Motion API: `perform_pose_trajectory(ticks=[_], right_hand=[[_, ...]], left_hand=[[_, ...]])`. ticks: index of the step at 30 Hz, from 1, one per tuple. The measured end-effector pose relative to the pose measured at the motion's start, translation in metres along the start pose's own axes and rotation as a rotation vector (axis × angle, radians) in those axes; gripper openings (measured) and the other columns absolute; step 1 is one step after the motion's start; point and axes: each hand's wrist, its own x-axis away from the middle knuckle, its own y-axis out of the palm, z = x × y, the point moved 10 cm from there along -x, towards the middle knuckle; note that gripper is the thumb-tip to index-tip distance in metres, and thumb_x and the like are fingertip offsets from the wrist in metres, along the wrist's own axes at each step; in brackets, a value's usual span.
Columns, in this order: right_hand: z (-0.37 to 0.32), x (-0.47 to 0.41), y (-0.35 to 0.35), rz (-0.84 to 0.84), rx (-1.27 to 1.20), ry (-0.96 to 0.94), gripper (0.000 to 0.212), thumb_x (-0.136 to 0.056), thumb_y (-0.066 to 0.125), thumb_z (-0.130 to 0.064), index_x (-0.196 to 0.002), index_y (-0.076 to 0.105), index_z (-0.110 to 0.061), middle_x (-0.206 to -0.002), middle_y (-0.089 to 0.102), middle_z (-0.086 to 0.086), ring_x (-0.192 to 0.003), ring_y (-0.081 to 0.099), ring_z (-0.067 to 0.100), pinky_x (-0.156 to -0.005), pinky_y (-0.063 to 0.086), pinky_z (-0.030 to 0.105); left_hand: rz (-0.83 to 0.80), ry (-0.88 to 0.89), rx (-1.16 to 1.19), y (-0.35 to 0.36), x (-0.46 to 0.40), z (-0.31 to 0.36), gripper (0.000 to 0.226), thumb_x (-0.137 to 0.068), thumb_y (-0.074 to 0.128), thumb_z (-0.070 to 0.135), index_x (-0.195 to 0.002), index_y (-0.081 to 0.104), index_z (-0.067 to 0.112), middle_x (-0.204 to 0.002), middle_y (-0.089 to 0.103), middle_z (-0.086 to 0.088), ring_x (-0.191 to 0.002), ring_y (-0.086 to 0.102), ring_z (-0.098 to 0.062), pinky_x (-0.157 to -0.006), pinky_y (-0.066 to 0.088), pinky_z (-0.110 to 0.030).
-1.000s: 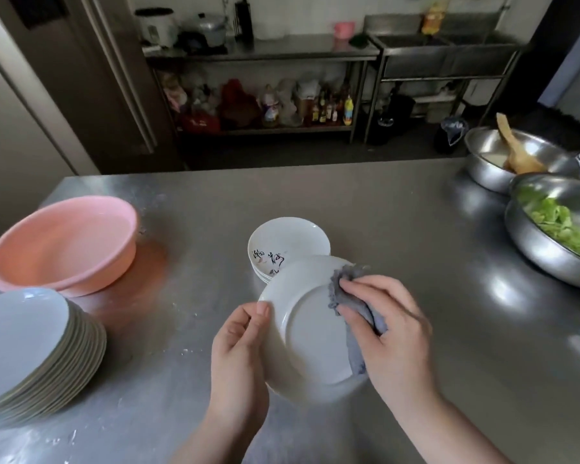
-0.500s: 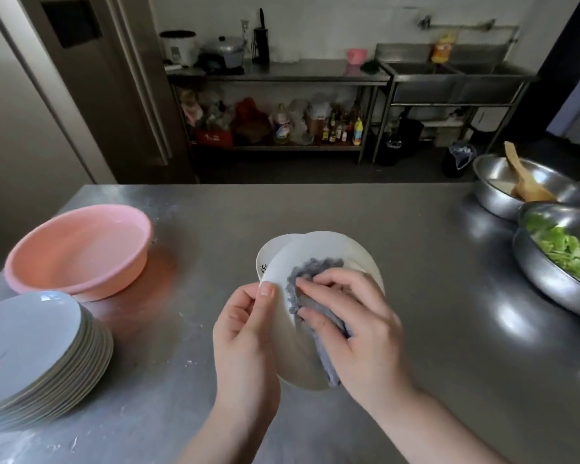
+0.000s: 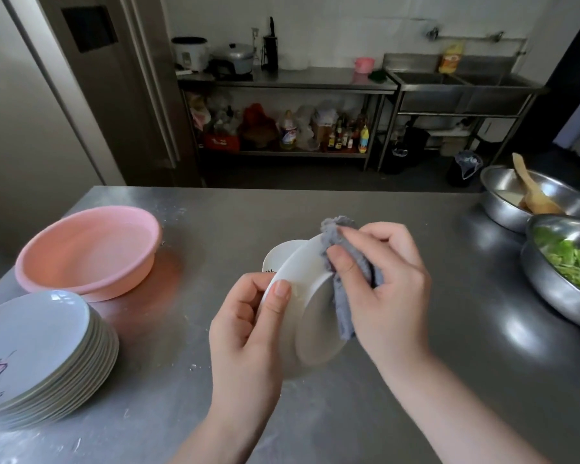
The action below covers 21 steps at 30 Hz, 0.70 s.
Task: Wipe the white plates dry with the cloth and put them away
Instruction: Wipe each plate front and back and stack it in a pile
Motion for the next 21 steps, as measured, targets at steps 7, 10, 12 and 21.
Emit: perform_pose_trajectory(ticks=[7, 10, 12, 21], right_hand=[[0.01, -0.003, -0.001, 0.003, 0.06, 0.005, 0.021, -0.086, 0.068, -0.024, -0.101, 0.074, -0.011, -0.096, 0.06, 0.001, -0.09, 0.059, 0.021, -0.082, 0.049, 0.034], [-0.013, 0.004, 0.013, -0.082, 0.111, -0.171, 0.02, -0.087, 0.068, -0.022, -0.103, 0.074, -0.011, -0.095, 0.062, 0.002, -0.088, 0.053, 0.018, -0.084, 0.044, 0.022], [-0.017, 0.001, 0.017, -0.129, 0.11, -0.262, 0.02, -0.087, 0.068, -0.021, -0.102, 0.074, -0.01, -0.095, 0.063, 0.003, -0.086, 0.052, 0.017, -0.083, 0.042, 0.021], [0.029, 0.002, -0.003, -0.15, 0.076, -0.137, 0.019, -0.082, 0.07, -0.008, -0.101, 0.074, -0.007, -0.097, 0.063, 0.004, -0.091, 0.058, 0.019, -0.081, 0.048, 0.025]], left_hand=[[-0.02, -0.081, 0.051, -0.002, 0.0, -0.011, 0.021, -0.087, 0.057, 0.031, -0.074, 0.063, 0.015, -0.066, 0.063, 0.002, -0.059, 0.053, -0.009, -0.052, 0.043, -0.016], [-0.008, -0.116, 0.072, -0.006, -0.001, -0.017, 0.022, -0.086, 0.058, 0.031, -0.073, 0.063, 0.015, -0.064, 0.061, 0.0, -0.057, 0.051, -0.011, -0.051, 0.043, -0.017], [-0.011, -0.138, 0.116, -0.008, -0.003, -0.019, 0.02, -0.086, 0.059, 0.028, -0.071, 0.064, 0.016, -0.063, 0.06, 0.001, -0.056, 0.05, -0.008, -0.05, 0.042, -0.015], [0.13, -0.351, 0.385, -0.028, -0.014, -0.048, 0.022, -0.093, 0.056, 0.023, -0.074, 0.065, 0.016, -0.073, 0.063, 0.005, -0.064, 0.059, -0.006, -0.057, 0.05, -0.017]])
